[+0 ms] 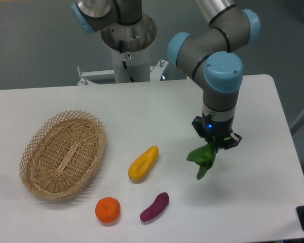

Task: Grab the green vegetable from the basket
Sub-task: 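Lift the bok choy out of the basket and carry it away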

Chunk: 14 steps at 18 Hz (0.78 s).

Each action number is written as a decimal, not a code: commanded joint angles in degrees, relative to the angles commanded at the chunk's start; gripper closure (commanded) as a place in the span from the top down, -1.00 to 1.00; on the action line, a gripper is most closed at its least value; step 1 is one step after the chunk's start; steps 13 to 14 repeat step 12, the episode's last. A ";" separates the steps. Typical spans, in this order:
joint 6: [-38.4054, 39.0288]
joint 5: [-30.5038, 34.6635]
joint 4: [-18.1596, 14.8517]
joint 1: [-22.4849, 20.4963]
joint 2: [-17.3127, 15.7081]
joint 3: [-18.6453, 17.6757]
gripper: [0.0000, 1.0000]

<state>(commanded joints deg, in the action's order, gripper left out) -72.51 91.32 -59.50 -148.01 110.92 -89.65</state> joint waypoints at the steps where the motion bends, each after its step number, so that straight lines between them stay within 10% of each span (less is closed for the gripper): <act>1: -0.09 0.09 0.00 -0.09 0.09 0.09 -0.51; 14: -3.87 0.18 -0.26 -2.46 0.70 0.35 -0.52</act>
